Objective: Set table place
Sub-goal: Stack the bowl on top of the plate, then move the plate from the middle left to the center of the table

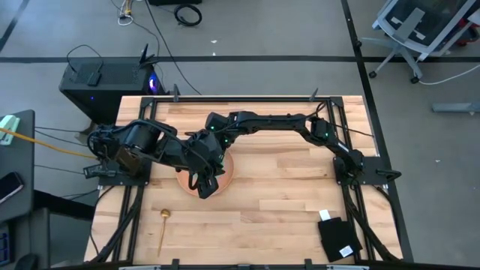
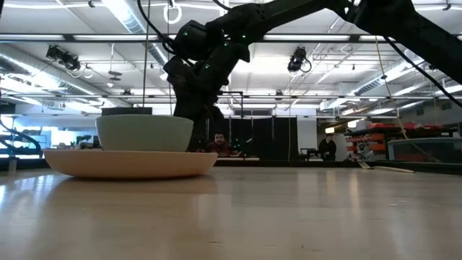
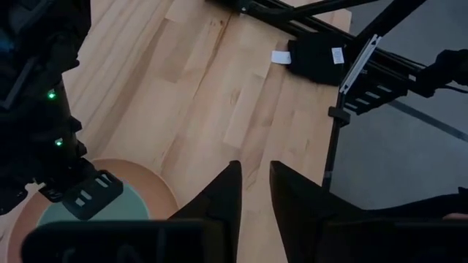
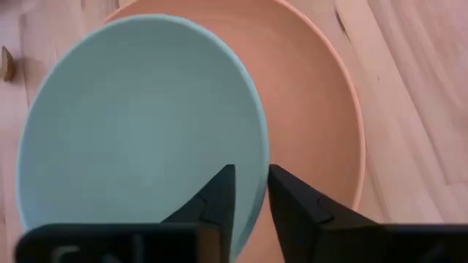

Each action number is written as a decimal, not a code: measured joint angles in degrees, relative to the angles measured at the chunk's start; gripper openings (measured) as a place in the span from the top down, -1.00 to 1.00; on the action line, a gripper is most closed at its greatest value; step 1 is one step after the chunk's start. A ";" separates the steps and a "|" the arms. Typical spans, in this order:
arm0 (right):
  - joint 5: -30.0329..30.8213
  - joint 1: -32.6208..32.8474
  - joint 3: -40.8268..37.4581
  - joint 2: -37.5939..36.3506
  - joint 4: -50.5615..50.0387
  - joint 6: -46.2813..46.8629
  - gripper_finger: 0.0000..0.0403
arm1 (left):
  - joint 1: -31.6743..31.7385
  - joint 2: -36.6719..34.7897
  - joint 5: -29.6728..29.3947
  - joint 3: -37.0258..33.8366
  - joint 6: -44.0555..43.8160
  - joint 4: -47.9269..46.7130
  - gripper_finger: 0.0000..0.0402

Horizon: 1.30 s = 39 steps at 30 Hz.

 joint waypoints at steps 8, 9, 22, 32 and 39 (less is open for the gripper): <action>0.47 -1.10 0.13 -2.54 -0.14 -0.85 0.26 | 0.00 0.00 0.01 0.00 0.09 -0.33 0.57; 0.49 -1.36 0.15 -3.65 -0.19 -1.23 0.24 | -0.02 0.00 0.00 0.00 0.09 -0.35 0.57; 11.18 -5.51 0.33 -25.29 -13.65 -10.77 0.91 | -1.07 -0.64 -3.92 -0.04 -6.43 -8.97 0.58; 16.64 -2.97 -1.07 -41.44 -22.52 -13.68 0.96 | -3.34 -1.62 -4.87 -0.36 -7.71 -9.07 0.63; 17.36 2.28 -5.90 -51.01 -23.37 -14.41 0.97 | -1.61 -4.48 -4.86 -9.68 -8.01 -8.99 0.63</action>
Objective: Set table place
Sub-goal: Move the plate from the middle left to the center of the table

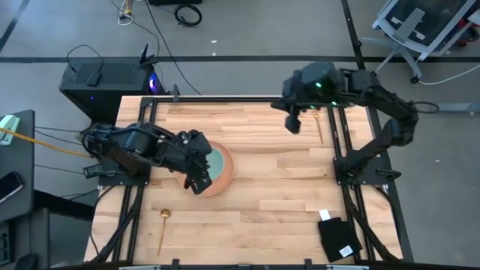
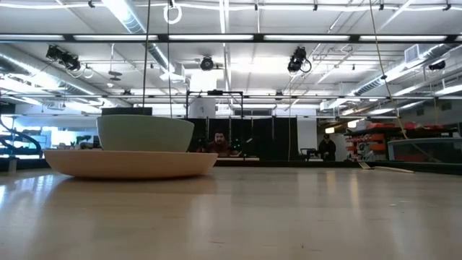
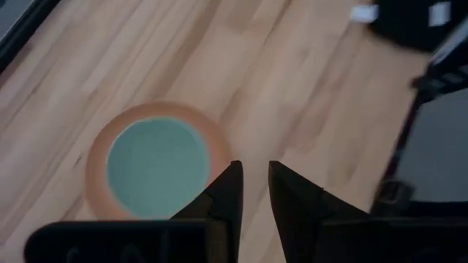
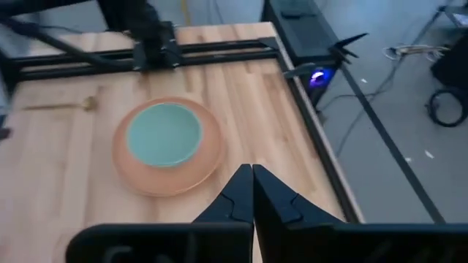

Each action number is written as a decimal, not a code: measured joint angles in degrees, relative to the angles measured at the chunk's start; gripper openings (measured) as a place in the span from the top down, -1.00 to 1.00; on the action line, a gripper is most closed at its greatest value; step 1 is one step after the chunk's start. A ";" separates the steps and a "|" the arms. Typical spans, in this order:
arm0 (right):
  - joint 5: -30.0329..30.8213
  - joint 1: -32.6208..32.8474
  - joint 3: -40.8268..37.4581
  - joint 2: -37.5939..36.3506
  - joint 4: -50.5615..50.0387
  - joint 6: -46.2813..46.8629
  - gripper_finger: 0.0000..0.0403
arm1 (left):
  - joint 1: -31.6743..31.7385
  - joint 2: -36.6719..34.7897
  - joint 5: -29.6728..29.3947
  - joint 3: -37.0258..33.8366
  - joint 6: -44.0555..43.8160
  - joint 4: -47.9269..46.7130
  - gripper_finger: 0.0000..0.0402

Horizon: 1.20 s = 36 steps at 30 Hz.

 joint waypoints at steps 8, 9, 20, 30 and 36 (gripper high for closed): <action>1.35 5.15 -9.77 -8.02 0.88 5.31 0.99 | 3.94 -12.36 7.97 -26.94 -10.58 -0.14 0.66; 2.40 5.60 -10.74 -8.77 0.87 6.09 0.99 | 4.62 -14.62 9.13 -30.65 -12.74 -0.13 0.66; 6.54 7.12 -15.43 -10.91 2.60 10.44 0.99 | 14.27 -27.61 17.57 -63.22 -32.82 9.27 0.64; 6.53 7.12 -15.43 -10.23 4.77 10.46 0.99 | 24.59 -26.91 17.34 -81.07 -40.38 22.50 0.57; 6.55 7.12 -15.43 -10.23 4.93 10.48 0.99 | 29.19 -26.39 17.39 -88.72 -41.13 36.07 0.59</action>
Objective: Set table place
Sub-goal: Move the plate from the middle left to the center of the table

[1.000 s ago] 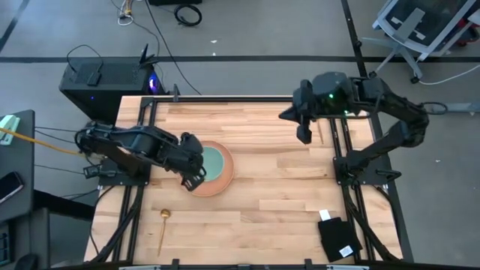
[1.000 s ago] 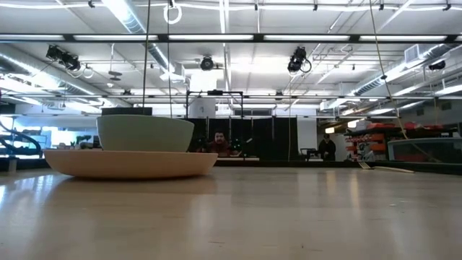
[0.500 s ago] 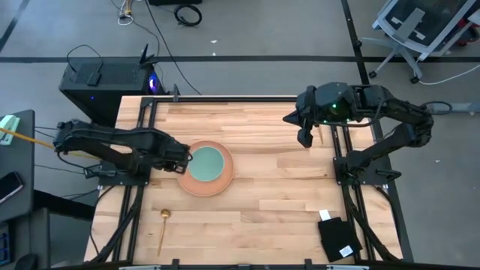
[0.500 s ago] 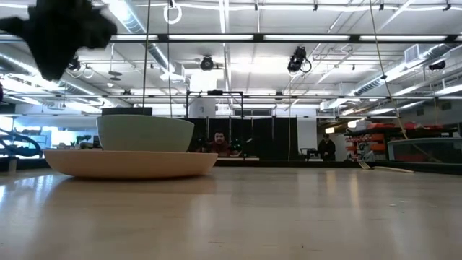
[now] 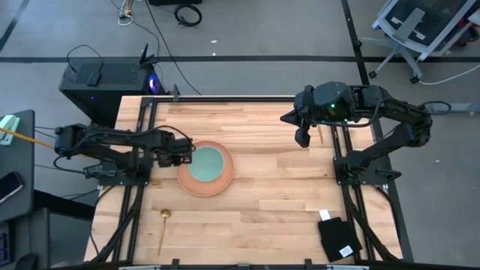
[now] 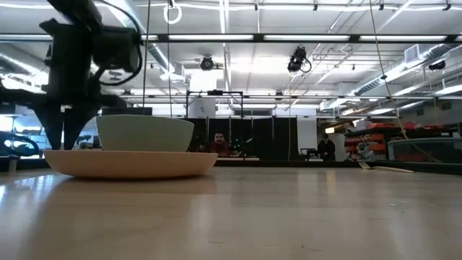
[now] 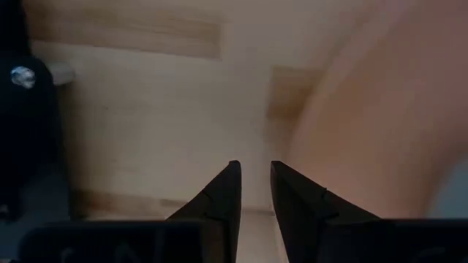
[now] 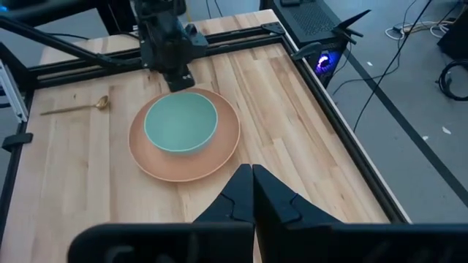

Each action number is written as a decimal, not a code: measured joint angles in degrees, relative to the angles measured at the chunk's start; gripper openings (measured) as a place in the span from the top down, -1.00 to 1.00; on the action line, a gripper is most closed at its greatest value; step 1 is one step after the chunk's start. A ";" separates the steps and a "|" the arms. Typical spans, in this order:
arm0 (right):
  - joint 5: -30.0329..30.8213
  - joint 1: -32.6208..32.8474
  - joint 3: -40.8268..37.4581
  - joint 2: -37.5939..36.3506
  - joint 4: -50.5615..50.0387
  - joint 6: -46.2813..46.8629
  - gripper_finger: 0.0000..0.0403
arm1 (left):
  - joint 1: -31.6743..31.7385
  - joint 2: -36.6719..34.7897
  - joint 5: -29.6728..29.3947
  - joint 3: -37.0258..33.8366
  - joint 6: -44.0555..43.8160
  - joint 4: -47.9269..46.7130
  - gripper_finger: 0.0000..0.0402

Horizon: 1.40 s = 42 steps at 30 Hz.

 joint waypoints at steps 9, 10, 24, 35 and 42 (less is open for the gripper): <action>0.00 0.00 0.00 0.00 0.12 1.27 0.99 | 3.03 0.71 -2.88 -2.34 -1.38 3.03 0.60; 0.00 0.00 0.00 0.00 0.10 1.25 0.99 | 3.07 1.13 -3.10 -2.34 -0.53 4.25 0.60; 0.07 -0.04 0.00 0.00 0.10 1.29 0.99 | 2.85 10.26 -3.09 -2.34 4.57 32.44 0.63; 0.20 -0.04 0.02 0.00 0.13 1.51 0.99 | 2.85 16.11 -1.56 0.01 8.56 42.41 0.60; 0.90 -0.04 0.90 -1.19 -0.24 2.27 0.99 | 2.75 12.76 -6.08 9.74 14.82 24.87 0.63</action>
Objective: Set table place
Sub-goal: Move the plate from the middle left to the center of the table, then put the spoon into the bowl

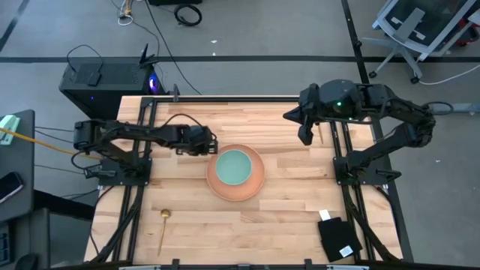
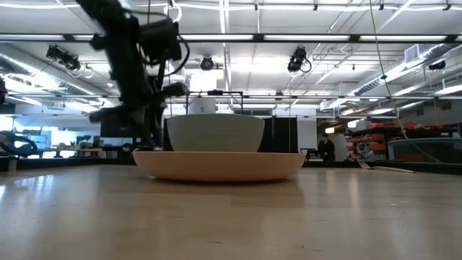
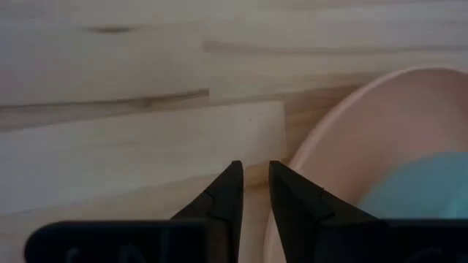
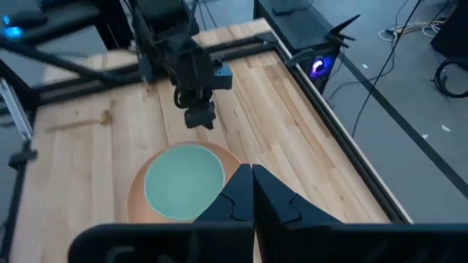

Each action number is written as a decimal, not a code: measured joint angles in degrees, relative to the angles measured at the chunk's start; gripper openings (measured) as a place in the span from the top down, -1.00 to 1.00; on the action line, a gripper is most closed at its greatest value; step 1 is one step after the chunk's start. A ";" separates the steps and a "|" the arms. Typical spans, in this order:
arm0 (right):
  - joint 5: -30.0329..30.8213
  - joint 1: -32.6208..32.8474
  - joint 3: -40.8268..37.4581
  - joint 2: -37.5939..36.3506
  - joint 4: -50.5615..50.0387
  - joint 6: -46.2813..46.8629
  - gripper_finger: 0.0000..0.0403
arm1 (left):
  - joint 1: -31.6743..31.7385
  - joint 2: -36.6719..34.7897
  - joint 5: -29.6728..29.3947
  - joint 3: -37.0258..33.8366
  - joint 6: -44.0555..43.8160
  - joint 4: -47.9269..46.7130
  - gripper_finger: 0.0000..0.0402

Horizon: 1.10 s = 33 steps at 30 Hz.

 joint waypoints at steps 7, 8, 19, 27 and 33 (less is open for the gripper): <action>-0.03 0.00 0.32 -0.97 -1.25 1.11 1.00 | -8.29 -4.64 -1.26 18.13 0.53 -35.85 0.60; -0.04 0.00 0.32 -0.92 -1.68 1.14 1.00 | -10.57 -5.04 -1.19 20.17 -1.60 -39.28 0.61; -3.09 0.04 0.28 -0.58 -1.76 0.41 1.00 | -43.03 -5.78 7.29 19.87 -43.16 -42.60 0.64; -4.42 0.04 0.26 -0.56 -1.74 0.04 1.00 | -57.40 -5.26 7.66 9.60 -60.43 -27.25 0.65; -4.46 0.04 0.24 -0.56 -1.71 0.98 1.00 | -59.39 -1.80 13.49 2.55 -61.91 -14.45 0.65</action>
